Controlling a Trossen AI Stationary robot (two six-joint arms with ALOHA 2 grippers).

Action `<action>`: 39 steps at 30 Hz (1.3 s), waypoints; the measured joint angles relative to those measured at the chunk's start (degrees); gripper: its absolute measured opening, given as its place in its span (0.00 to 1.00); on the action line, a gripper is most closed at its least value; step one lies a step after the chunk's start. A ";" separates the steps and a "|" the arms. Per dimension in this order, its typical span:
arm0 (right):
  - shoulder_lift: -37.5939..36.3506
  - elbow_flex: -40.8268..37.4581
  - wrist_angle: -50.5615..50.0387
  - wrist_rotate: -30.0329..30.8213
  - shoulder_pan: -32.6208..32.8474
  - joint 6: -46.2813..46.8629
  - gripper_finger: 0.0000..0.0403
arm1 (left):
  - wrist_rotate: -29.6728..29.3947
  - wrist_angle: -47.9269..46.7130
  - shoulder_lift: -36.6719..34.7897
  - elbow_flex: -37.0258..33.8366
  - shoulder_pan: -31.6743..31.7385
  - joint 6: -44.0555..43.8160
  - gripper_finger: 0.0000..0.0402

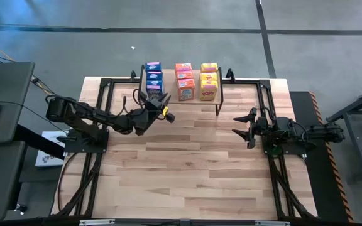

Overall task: Stack cereal on shelf
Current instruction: Return to Home Position

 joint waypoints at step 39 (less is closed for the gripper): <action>0.00 0.02 0.00 -0.02 0.00 -0.02 0.62 | 45.69 -28.96 -55.26 -25.54 -9.77 1.53 0.18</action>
